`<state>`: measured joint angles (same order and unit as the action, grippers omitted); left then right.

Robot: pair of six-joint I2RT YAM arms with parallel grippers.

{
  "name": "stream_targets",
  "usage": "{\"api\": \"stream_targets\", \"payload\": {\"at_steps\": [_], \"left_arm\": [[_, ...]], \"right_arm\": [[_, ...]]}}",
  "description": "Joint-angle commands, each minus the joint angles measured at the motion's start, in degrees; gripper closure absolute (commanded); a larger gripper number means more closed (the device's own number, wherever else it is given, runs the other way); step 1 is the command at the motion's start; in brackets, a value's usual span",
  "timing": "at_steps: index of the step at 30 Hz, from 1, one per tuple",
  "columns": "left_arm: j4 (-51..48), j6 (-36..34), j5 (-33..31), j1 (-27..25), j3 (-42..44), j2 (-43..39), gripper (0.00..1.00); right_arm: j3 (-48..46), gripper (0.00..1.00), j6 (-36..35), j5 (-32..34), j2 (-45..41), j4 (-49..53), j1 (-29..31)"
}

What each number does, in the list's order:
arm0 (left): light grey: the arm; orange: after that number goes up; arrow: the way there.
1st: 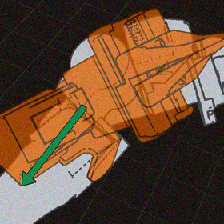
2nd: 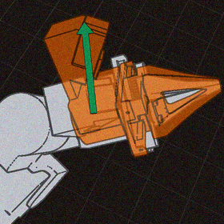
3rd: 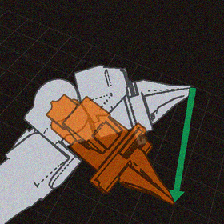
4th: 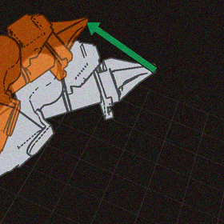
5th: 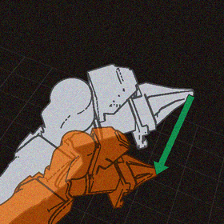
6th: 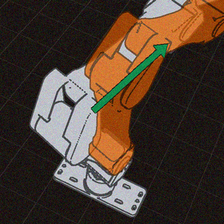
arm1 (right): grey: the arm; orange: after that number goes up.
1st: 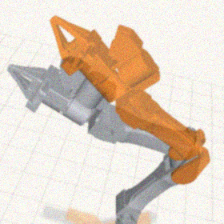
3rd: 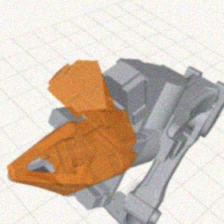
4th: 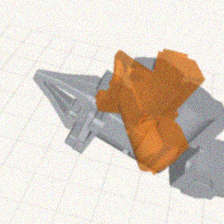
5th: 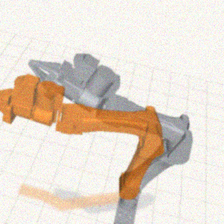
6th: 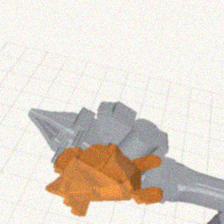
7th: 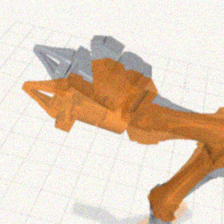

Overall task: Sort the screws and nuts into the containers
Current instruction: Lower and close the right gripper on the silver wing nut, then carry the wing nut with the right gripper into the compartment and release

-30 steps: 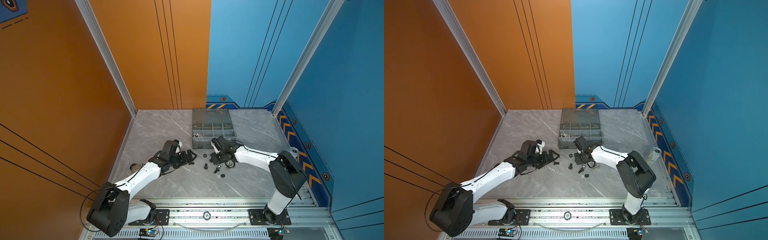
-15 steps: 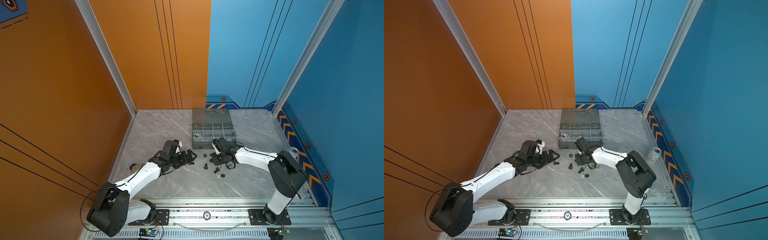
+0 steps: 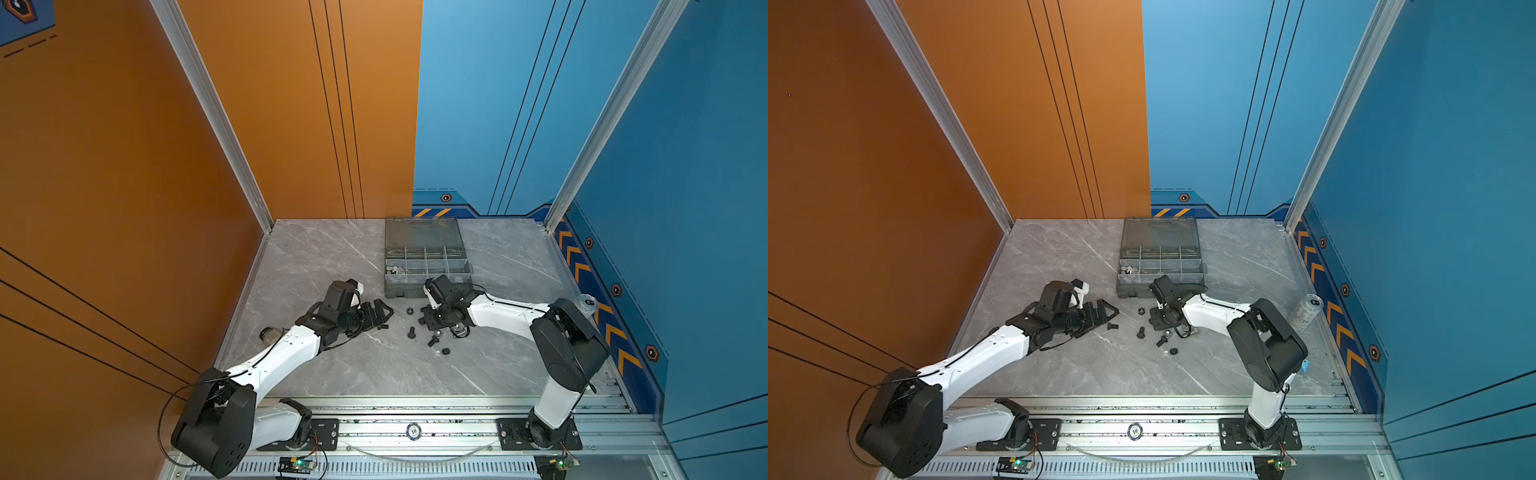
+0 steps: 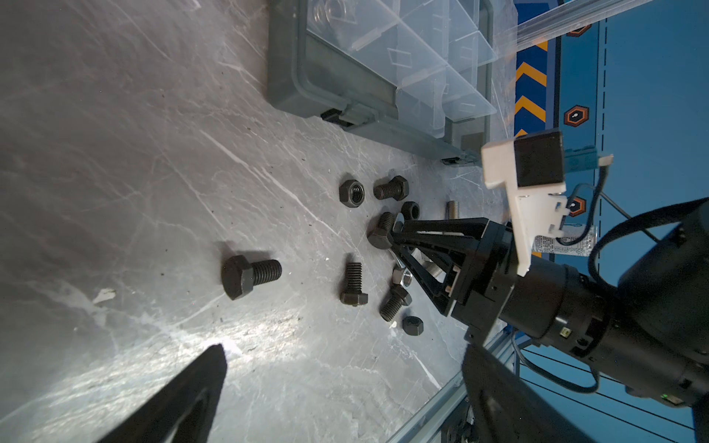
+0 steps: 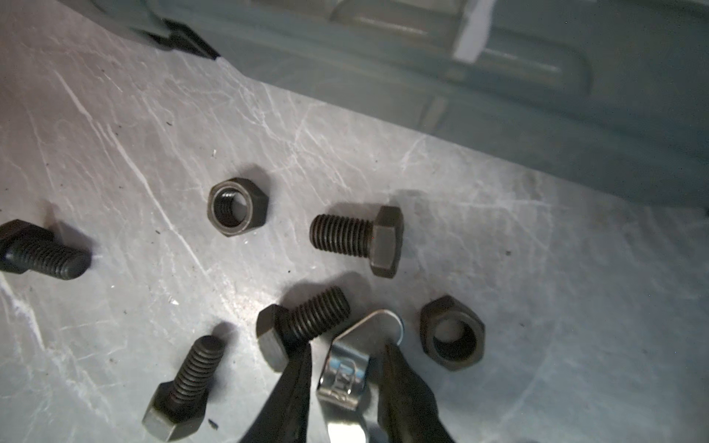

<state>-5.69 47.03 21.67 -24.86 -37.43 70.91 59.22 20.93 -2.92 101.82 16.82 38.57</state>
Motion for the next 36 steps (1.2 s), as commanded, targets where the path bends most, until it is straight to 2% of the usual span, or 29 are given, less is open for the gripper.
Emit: {"api": "stream_targets", "payload": {"at_steps": [1, 11, 21, 31, 36], "left_arm": [[-1.3, 0.2, -0.8, -0.5, 0.6, -1.1, 0.02], [-1.3, 0.1, -0.9, -0.5, 0.6, -0.9, 0.02], [-1.2, 0.1, -0.8, -0.5, 0.7, -1.1, 0.02], [-0.6, 0.2, -0.2, -0.3, 1.1, -1.4, 0.03], [1.4, 1.0, 0.8, 0.1, 2.4, -2.0, 0.02]], "right_arm": [[-0.5, 0.67, 0.5, 0.6, 1.7, 1.1, -0.4], [-0.5, 0.70, 0.9, 0.7, 1.9, 1.7, 0.2], [0.1, 0.95, 0.5, -0.8, -0.4, 1.6, 0.0], [3.3, 0.98, -2.2, -3.8, -7.6, 3.1, -0.9], [8.5, 0.99, -4.8, -5.2, -7.5, 2.8, -1.4]]}}
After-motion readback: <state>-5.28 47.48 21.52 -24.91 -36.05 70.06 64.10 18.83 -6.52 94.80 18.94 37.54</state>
